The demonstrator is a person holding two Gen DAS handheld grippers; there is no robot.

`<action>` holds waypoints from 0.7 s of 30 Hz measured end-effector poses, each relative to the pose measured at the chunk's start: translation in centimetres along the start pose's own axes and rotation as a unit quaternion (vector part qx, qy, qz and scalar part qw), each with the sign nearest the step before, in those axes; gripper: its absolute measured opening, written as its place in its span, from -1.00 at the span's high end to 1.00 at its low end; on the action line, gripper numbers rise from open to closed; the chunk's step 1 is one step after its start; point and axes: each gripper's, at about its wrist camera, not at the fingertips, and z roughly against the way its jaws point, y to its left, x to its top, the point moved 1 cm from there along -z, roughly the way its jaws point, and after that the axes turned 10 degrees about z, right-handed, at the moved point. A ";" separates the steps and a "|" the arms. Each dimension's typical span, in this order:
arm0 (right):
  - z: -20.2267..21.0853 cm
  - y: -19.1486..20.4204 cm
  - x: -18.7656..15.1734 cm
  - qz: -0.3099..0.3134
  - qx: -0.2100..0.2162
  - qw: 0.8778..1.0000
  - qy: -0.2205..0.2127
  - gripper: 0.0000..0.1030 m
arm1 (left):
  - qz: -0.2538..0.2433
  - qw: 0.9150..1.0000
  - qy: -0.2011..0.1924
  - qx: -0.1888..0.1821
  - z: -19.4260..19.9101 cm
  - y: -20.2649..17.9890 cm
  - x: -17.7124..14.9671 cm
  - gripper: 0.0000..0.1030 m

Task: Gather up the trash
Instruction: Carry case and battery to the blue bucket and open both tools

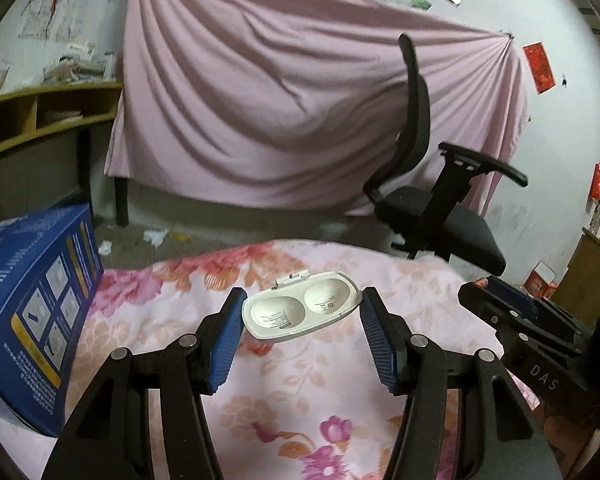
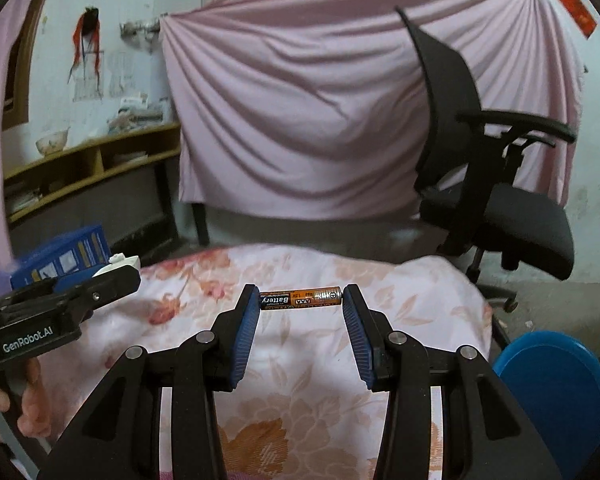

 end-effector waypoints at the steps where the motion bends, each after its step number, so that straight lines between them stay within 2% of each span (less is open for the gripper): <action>1: 0.4 0.0 0.1 0.000 -0.005 1.000 -0.010 0.20 | -0.001 1.000 -0.006 -0.002 0.2 -0.1 0.0 -0.01; 7: 2.7 -0.5 0.0 -0.010 -0.035 0.997 -0.068 0.20 | 0.005 0.998 -0.053 -0.029 1.9 -0.8 0.3 -0.01; 10: 4.4 -0.9 0.0 -0.018 -0.054 0.993 -0.100 0.20 | -0.012 0.996 -0.080 -0.042 3.3 -2.0 0.1 -0.01; 15: 6.8 -2.0 -0.2 -0.025 -0.091 0.988 -0.125 0.20 | -0.054 0.988 -0.124 -0.077 5.1 -5.6 -0.4 -0.01; 21: 10.9 -5.3 -0.8 -0.030 -0.145 0.977 -0.155 0.20 | -0.087 0.978 -0.150 -0.116 5.7 -10.1 -0.9 -0.01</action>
